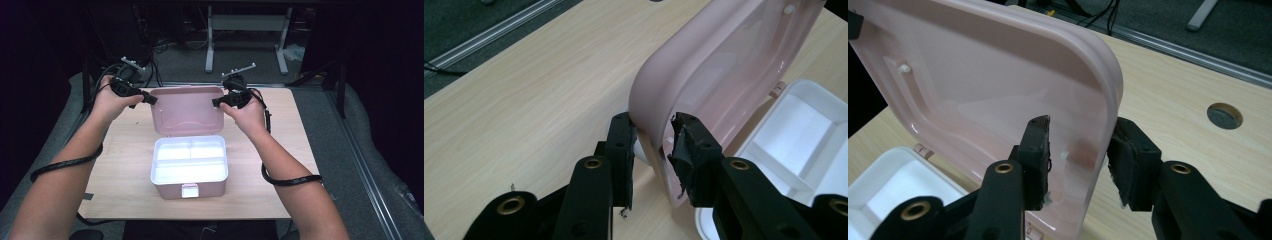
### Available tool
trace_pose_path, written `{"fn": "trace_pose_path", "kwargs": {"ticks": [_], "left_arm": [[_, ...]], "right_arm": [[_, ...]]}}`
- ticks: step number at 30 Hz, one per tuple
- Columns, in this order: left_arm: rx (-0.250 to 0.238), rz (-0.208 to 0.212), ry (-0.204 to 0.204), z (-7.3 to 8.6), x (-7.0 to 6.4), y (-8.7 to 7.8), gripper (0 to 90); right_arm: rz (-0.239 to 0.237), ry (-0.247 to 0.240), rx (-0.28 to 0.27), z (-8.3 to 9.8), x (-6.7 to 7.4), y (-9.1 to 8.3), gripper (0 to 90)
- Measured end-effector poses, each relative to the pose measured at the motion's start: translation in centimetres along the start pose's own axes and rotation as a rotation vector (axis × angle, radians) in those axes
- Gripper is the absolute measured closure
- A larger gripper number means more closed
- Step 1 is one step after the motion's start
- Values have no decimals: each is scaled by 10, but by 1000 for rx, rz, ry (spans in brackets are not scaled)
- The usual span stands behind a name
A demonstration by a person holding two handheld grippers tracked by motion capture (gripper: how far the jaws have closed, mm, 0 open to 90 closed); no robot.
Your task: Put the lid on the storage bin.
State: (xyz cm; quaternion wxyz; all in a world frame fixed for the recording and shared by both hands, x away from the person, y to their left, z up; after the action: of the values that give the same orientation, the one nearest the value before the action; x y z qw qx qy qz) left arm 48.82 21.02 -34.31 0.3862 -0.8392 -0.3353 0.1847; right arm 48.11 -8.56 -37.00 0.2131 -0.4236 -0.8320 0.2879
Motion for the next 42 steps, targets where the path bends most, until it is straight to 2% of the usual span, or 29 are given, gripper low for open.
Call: {"fn": "trace_pose_path", "kwargs": {"ticks": [5, 9, 12, 17, 19, 23, 24, 26, 30, 31, 35, 42], "left_arm": [[-21, 2, 28, 4, -9, -7, 686], [-32, 10, 47, 9, -19, -15, 668], [-39, 11, 68, 14, -27, -21, 643], [-60, 26, 105, 27, -43, -31, 610], [-72, 34, 117, 33, -50, -33, 597], [-75, 40, 152, 45, -62, -37, 564], [-76, 43, 159, 48, -65, -39, 560], [-72, 54, 177, 54, -72, -41, 558], [-59, 46, 210, 66, -84, -43, 527], [-57, 47, 216, 69, -86, -44, 522], [-67, 53, 221, 86, -94, -44, 510], [-61, 91, 213, 120, -111, -42, 507]], "right_arm": [[0, -26, -14, 5, 5, -10, 608], [-27, -24, -31, 10, 8, -19, 601], [-29, -37, -28, 14, 12, -26, 600], [-44, -77, -44, 20, 20, -40, 580], [-66, -82, -45, 25, 23, -47, 560], [-113, -103, -44, 39, 29, -58, 519], [-106, -110, -46, 42, 30, -60, 515], [-126, -124, -40, 51, 34, -65, 504], [-126, -159, -34, 67, 42, -70, 486], [-114, -172, -26, 72, 44, -71, 486], [-114, -199, -8, 92, 50, -75, 487], [-140, -195, 3, 120, 58, -77, 478]]}}
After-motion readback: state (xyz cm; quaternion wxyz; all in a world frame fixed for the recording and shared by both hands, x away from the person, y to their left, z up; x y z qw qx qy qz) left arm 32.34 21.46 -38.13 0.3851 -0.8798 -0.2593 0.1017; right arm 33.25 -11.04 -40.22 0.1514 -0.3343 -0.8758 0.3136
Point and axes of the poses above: each handheld gripper's, and its own axes: y roughly forward along the jaws, z roughly out of its underside, x roughly to its left, the point moved 3 cm from there along y, roughly forward along the jaws
